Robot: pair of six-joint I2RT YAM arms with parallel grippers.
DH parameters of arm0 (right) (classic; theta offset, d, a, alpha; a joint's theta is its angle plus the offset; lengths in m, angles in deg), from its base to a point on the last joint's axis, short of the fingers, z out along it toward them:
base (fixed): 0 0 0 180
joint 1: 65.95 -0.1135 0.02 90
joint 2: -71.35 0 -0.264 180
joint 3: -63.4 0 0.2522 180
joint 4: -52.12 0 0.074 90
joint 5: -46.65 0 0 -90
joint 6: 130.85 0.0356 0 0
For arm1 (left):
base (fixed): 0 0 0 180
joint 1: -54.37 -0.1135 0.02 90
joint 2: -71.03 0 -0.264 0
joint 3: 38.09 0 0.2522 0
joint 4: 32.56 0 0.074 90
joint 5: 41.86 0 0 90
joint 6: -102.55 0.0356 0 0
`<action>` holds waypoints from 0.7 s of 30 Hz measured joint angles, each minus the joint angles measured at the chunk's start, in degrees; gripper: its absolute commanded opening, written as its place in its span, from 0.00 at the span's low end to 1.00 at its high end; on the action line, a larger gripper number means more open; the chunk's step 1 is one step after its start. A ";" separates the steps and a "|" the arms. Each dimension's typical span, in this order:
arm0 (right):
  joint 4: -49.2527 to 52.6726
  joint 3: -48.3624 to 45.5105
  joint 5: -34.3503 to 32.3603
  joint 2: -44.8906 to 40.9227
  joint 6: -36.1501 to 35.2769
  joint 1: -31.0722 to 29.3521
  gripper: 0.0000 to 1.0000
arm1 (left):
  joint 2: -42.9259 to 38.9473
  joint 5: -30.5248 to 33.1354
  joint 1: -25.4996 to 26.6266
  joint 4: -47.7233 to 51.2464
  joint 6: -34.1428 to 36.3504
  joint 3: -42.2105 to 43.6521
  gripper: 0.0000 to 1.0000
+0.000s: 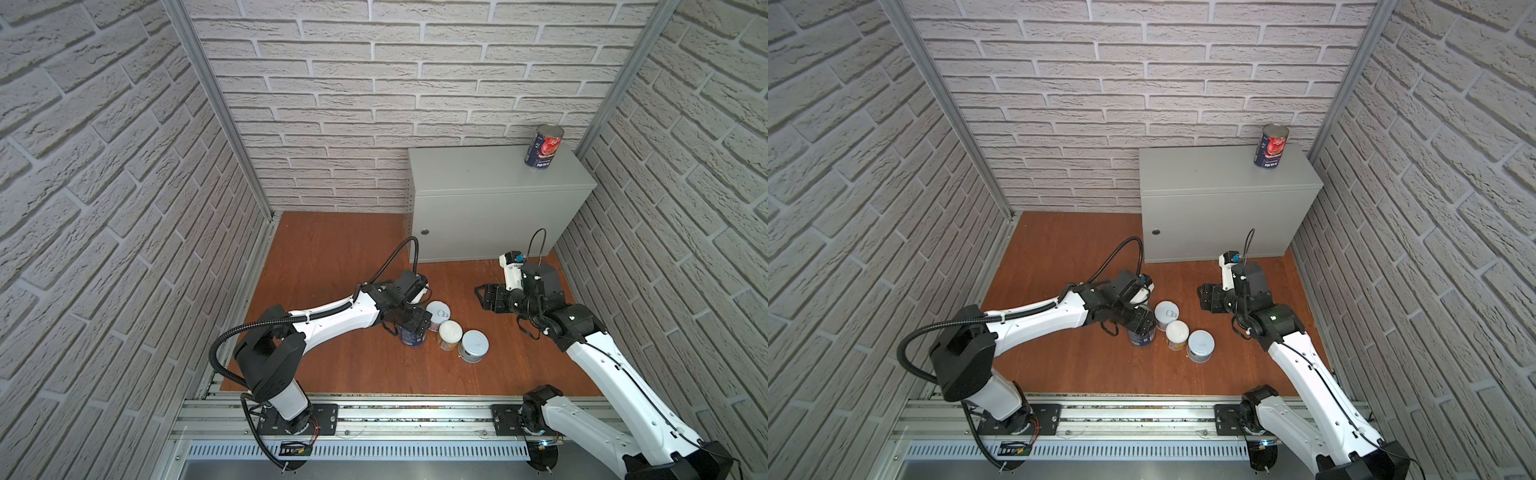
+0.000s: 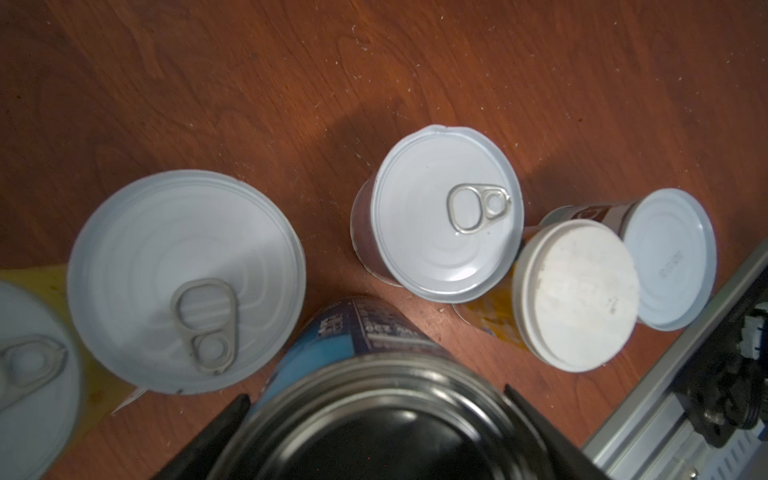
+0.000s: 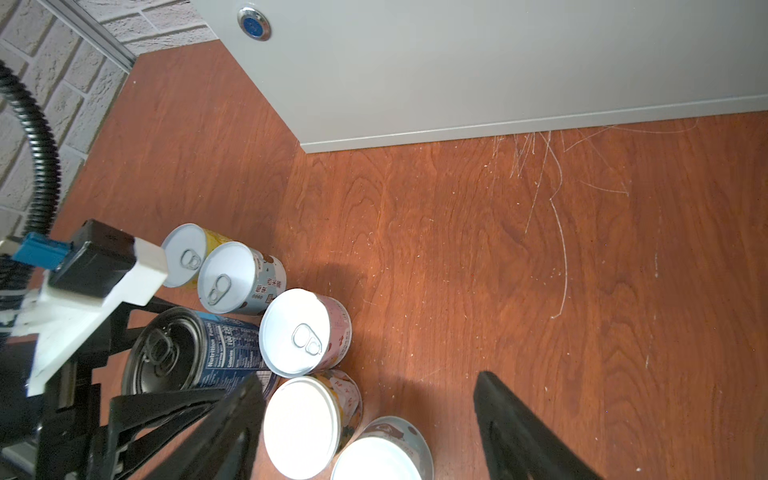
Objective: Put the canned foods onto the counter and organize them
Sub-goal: 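Close the left gripper on the Progresso can while the right gripper hovers nearby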
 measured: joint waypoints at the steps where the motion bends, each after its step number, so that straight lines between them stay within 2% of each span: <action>1: 0.04 0.00 0.31 0.00 -0.20 0.00 0.97 | 0.02 -0.22 -0.20 0.04 0.15 -0.07 0.31; 4: 0.68 0.81 1.05 0.74 -0.57 0.00 0.97 | 0.07 -0.98 -0.85 0.02 0.50 -0.15 0.27; 12: 0.98 2.56 2.99 1.31 -0.72 0.00 0.97 | 0.07 -4.42 -3.28 -0.02 0.66 -0.22 0.25; 21: 0.22 1.55 5.42 -0.22 -0.66 -0.02 0.97 | 0.07 -5.16 -5.20 0.90 1.44 -0.61 0.24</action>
